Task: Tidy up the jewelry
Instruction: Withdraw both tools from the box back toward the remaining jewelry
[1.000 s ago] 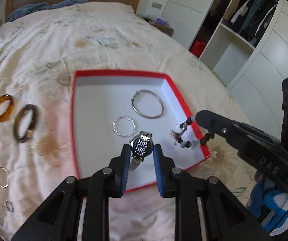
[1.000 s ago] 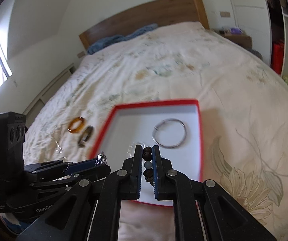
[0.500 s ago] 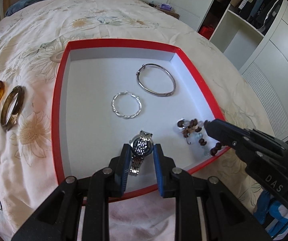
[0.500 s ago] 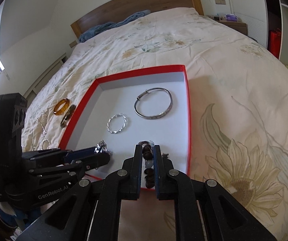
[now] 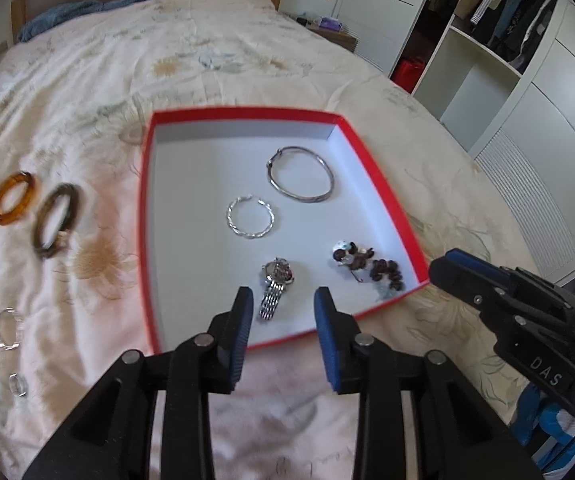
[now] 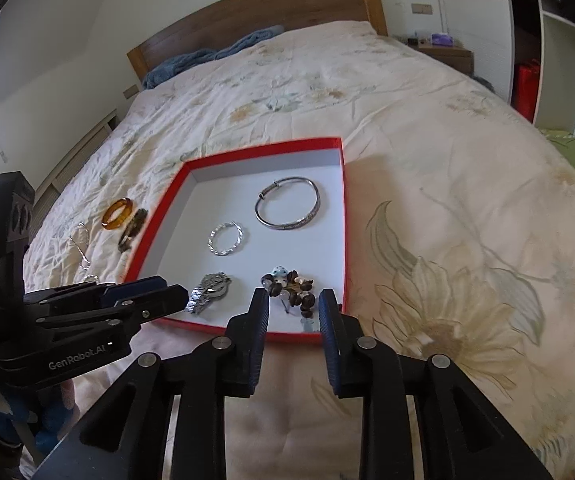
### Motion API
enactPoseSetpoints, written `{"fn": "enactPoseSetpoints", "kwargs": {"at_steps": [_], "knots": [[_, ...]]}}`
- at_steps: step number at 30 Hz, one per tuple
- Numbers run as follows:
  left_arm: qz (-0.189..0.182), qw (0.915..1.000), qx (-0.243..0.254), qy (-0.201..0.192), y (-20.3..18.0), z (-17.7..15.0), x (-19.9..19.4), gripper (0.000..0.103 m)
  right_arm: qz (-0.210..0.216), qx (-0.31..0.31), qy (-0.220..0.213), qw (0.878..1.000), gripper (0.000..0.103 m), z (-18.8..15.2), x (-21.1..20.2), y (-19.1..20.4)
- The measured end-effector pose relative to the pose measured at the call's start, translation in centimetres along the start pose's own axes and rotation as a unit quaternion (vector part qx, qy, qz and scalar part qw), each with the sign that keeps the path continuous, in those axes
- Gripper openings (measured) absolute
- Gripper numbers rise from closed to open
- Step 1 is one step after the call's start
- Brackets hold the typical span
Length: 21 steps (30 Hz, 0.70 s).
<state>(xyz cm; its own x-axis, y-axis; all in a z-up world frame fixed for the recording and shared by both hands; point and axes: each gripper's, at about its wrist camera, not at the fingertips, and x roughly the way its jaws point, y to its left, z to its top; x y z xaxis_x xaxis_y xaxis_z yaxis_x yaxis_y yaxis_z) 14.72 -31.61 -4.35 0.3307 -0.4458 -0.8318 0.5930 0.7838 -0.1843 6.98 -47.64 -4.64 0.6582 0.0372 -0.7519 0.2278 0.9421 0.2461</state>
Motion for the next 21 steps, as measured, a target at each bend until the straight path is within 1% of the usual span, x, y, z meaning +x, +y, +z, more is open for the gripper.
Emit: {"fn": "enactPoseSetpoints", "kwargs": {"at_steps": [5, 9, 11, 15, 21], "knots": [[0.028, 0.9993, 0.016, -0.019, -1.1, -1.1, -4.2, 0.034, -0.003, -0.002, -0.019, 1.000, 0.031, -0.3, -3.5, 1.2], [0.039, 0.9985, 0.017, -0.035, -1.4, -2.1, -7.5, 0.035, -0.004, -0.010, -0.032, 0.999, 0.034, -1.0, -6.3, 2.7], [0.044, 0.9980, 0.017, -0.041, -1.2, -2.8, -9.3, 0.035, -0.002, -0.013, -0.036, 0.999, 0.034, -1.4, -7.5, 3.5], [0.069, 0.9955, 0.021, -0.063, -0.9, -4.6, -13.1, 0.035, 0.003, -0.020, -0.046, 0.999, 0.034, -2.5, -10.0, 5.3], [0.098, 0.9910, 0.010, -0.090, 0.3, -7.3, -18.7, 0.035, 0.015, -0.034, -0.068, 0.997, 0.034, -4.1, -13.9, 8.6]]}}
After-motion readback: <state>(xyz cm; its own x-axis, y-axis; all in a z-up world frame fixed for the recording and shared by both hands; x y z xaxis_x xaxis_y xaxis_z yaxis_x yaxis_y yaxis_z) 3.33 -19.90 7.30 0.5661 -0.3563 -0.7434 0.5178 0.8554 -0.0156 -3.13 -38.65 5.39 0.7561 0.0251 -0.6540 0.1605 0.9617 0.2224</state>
